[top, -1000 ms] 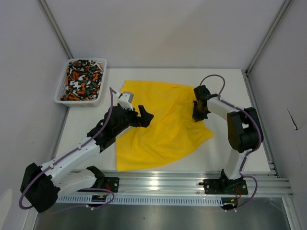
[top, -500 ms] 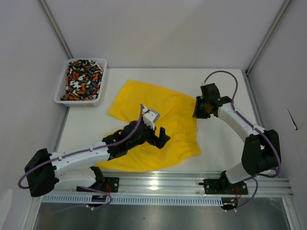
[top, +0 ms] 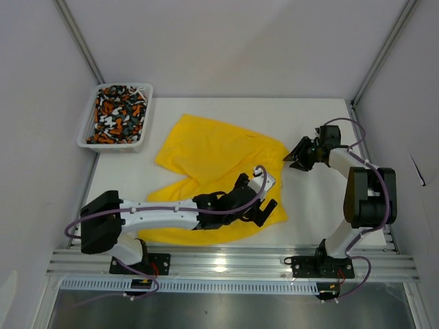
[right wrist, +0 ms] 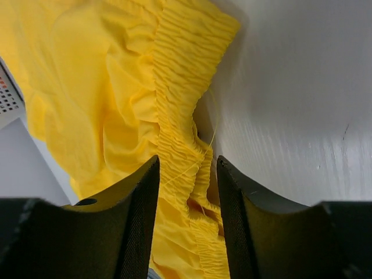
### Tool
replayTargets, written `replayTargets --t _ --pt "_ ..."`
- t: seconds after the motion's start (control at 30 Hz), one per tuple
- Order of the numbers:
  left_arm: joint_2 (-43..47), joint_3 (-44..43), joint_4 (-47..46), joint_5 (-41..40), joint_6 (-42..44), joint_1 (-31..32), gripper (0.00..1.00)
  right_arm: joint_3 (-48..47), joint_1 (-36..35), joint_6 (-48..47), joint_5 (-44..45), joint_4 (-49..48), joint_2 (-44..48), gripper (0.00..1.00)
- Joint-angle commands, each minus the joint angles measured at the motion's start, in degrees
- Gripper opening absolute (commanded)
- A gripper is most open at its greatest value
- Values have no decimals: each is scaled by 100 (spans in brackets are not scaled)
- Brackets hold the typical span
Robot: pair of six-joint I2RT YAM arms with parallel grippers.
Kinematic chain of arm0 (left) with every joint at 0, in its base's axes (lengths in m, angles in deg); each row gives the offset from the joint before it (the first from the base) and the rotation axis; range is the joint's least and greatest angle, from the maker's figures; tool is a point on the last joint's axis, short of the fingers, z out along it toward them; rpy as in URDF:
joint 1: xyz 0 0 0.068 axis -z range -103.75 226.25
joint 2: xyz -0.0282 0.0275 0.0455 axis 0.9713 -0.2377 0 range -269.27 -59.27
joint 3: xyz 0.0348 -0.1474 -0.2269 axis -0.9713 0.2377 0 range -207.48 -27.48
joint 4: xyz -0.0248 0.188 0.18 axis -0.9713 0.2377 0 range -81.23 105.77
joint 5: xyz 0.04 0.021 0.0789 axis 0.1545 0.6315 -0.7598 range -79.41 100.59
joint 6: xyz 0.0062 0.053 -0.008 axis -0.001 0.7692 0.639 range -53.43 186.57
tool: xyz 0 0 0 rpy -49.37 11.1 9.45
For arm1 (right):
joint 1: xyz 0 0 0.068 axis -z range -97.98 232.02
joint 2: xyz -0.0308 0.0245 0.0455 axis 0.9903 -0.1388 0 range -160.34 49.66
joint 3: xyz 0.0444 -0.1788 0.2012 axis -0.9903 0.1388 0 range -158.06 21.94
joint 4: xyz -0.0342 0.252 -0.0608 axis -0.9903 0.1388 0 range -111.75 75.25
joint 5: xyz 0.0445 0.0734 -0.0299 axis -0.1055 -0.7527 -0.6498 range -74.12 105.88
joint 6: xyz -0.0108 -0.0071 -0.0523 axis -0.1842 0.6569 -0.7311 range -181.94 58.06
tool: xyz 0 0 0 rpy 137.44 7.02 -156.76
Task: Fold and stack the shorts
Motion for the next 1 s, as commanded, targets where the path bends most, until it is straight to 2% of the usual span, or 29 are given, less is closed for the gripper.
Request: replayTargets --t 0.0,0.1,0.37,0.5,0.73,0.83,0.87,0.97 --pt "-320 -579 364 -247 -182 27 99 36 157 481 -632 -916 -212 47" --pt "-785 -1183 803 -282 -261 35 99 10 237 683 -746 -1206 -484 48" --pt "-1709 -1871 1137 -247 -306 44 99 -104 369 1193 -860 -2032 -1195 49" --pt "-2289 -2513 1646 -370 -376 36 98 -105 369 1430 -870 -2348 -1460 50" --pt "-2905 -2908 1639 7 -227 9 91 -96 377 1834 -913 -2955 -1812 49" --pt "-3133 -2970 1683 252 -69 9 81 -140 377 1870 -878 -3053 -1917 44" --pt "-3160 -2979 1674 332 -51 0 70 -175 377 1870 -878 -3061 -1943 41" --pt "-3160 -2909 1490 822 19 0 51 -280 377 1835 -852 -3079 -2031 34"
